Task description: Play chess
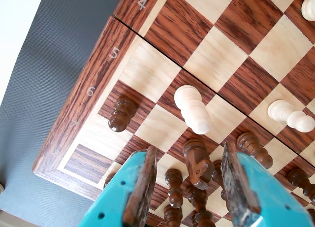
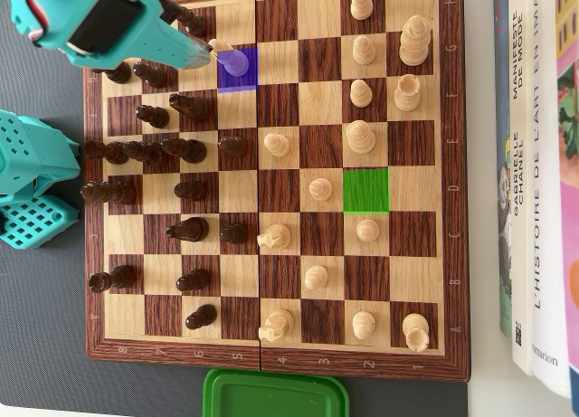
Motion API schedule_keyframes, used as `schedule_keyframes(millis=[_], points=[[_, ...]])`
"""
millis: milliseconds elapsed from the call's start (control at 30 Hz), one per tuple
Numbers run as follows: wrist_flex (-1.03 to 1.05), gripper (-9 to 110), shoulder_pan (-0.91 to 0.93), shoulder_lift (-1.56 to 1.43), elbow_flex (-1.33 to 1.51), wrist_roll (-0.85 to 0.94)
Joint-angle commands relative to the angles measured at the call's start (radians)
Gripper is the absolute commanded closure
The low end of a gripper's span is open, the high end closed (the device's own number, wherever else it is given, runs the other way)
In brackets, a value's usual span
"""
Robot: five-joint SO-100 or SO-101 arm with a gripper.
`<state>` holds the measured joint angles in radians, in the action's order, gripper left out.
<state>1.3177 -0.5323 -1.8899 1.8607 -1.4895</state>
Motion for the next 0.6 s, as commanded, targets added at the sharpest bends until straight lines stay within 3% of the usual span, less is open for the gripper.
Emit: schedule_keyframes(millis=[0,567], points=[[-0.011,82,0.011,0.012,-0.052,-0.006],[-0.011,82,0.048,0.160,-0.124,-0.003]])
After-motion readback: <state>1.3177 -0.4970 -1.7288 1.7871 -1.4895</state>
